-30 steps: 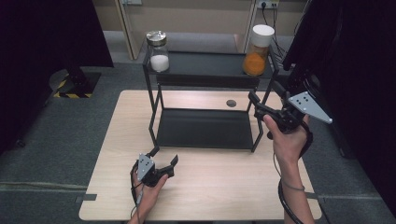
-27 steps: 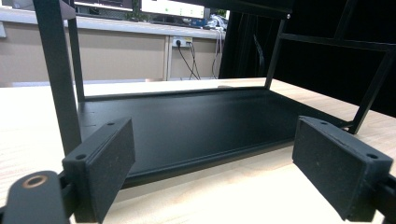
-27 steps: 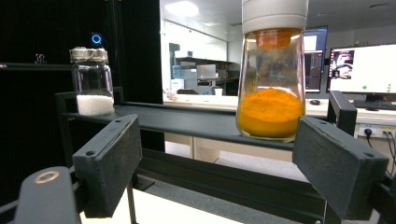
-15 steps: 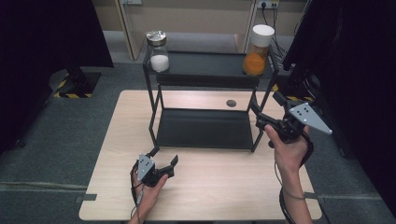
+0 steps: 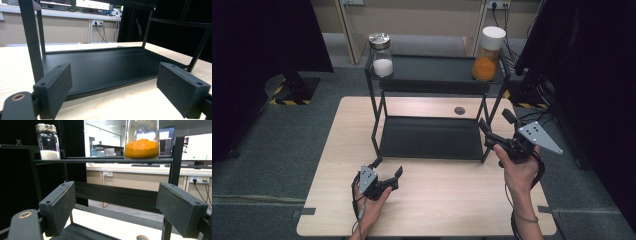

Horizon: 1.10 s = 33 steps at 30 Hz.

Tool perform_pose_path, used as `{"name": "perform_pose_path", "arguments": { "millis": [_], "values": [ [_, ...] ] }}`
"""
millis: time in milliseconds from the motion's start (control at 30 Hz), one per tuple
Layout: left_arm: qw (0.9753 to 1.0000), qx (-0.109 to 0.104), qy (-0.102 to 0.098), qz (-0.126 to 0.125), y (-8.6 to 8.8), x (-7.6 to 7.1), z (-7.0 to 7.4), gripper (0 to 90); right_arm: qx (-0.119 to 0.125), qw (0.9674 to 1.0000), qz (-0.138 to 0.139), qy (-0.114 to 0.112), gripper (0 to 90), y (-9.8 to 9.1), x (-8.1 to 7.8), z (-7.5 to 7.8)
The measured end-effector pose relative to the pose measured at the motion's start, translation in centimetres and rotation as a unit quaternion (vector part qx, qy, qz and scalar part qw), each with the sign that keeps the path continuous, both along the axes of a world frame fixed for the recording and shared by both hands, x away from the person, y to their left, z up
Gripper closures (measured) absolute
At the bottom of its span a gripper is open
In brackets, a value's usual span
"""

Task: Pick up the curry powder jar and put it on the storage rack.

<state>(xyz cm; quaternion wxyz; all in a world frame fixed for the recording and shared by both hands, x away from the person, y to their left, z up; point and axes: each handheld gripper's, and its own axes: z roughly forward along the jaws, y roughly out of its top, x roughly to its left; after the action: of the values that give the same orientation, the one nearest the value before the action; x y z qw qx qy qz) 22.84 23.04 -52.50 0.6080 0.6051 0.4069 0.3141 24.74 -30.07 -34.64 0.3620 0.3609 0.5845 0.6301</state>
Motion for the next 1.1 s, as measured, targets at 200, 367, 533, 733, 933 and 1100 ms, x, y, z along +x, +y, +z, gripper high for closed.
{"name": "perform_pose_path", "arguments": {
  "millis": [200,367,533,733,933,1100],
  "values": [
    [1.0000,0.000,0.000,0.001,0.0,0.0,0.0,12.8,-0.004,0.9999,0.005,0.013,16.1,0.0,-0.3,-1.4],
    [1.0000,0.000,0.000,0.000,0.0,0.0,0.0,12.9,-0.005,0.9997,0.006,0.025,16.1,0.1,-0.4,-2.5],
    [1.0000,0.001,-0.001,0.000,0.0,0.0,0.0,12.9,-0.004,0.9994,0.005,0.033,16.1,0.0,-0.6,-3.5],
    [1.0000,0.001,-0.001,0.000,0.0,0.0,0.0,12.9,-0.007,0.9989,0.006,0.045,16.1,0.0,-0.8,-4.8],
    [1.0000,0.001,-0.001,0.001,0.0,0.0,0.0,12.9,-0.011,0.9984,0.006,0.056,16.1,-0.1,-1.0,-5.7],
    [1.0000,0.002,-0.002,0.000,0.0,0.0,0.0,12.9,-0.012,0.9979,0.004,0.064,16.1,-0.1,-1.2,-6.3]
  ]
}}
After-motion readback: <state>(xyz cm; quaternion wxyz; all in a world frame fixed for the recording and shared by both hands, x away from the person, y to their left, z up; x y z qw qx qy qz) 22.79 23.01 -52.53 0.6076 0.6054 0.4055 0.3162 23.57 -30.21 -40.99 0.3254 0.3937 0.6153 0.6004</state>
